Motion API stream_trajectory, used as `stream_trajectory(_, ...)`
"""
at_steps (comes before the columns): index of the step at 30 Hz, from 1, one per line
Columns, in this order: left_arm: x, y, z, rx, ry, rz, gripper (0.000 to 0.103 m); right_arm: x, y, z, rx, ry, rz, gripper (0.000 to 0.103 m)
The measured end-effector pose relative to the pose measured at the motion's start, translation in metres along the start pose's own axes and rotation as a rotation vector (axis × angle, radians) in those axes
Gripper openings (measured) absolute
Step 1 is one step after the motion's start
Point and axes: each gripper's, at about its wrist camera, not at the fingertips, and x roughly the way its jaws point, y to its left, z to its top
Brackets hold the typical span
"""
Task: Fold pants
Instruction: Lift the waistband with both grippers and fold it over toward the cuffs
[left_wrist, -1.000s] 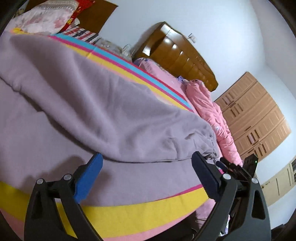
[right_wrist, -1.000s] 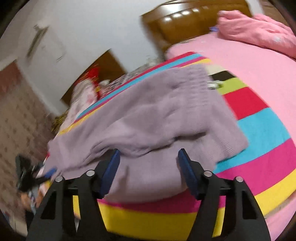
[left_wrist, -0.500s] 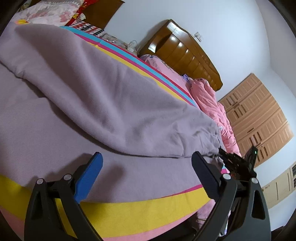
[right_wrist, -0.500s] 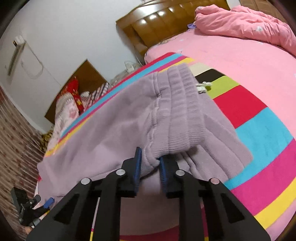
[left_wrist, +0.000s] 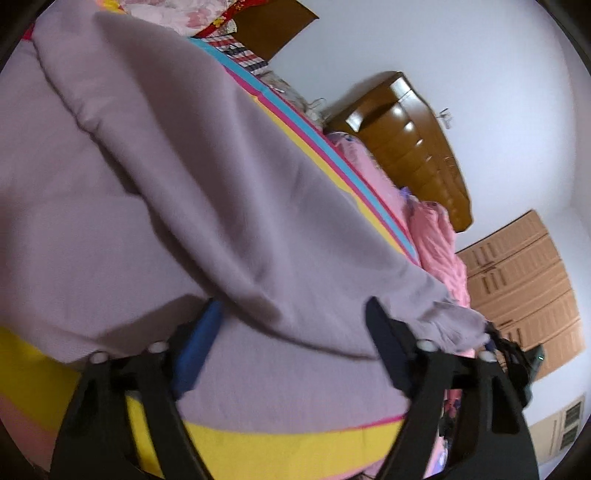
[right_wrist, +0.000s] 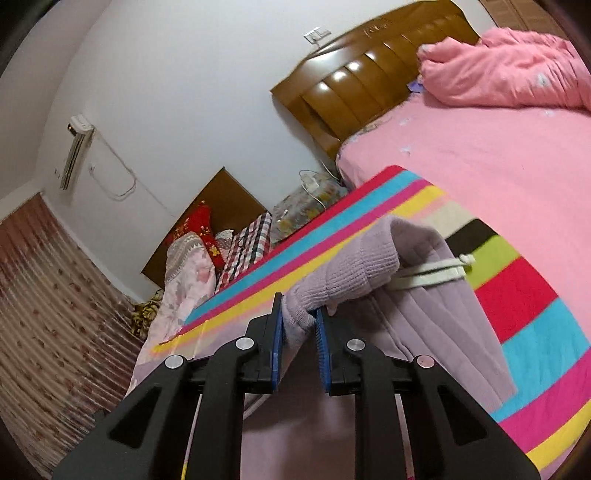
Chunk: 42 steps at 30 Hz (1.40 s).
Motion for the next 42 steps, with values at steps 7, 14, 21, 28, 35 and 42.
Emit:
stream_trajectory(7, 0.017, 0.006, 0.009, -0.03, -0.02, 0.028, 0.005, 0.002, -0.03, -0.027, 0.025, 0.05, -0.071, 0.019)
stream_trajectory(14, -0.066, -0.067, 0.029, 0.206, -0.273, -0.12, 0.005, -0.014, -0.032, -0.026, -0.012, 0.045, -0.033, 0.018)
stream_trajectory(21, -0.042, -0.029, -0.019, 0.222, -0.141, 0.024, 0.005, -0.005, -0.075, -0.07, 0.026, 0.205, -0.105, 0.018)
stream_trajectory(28, -0.025, -0.024, -0.022, 0.213, -0.117, 0.026, 0.005, -0.017, -0.074, -0.067, 0.035, 0.155, -0.056, 0.015)
stream_trajectory(35, -0.034, -0.023, -0.041, 0.251, -0.09, 0.043, 0.005, -0.011, -0.105, -0.078, 0.145, 0.199, -0.007, 0.015)
stream_trajectory(42, -0.02, 0.006, -0.048, 0.197, -0.048, 0.023, 0.021, -0.02, -0.091, -0.077, 0.122, 0.191, -0.02, 0.026)
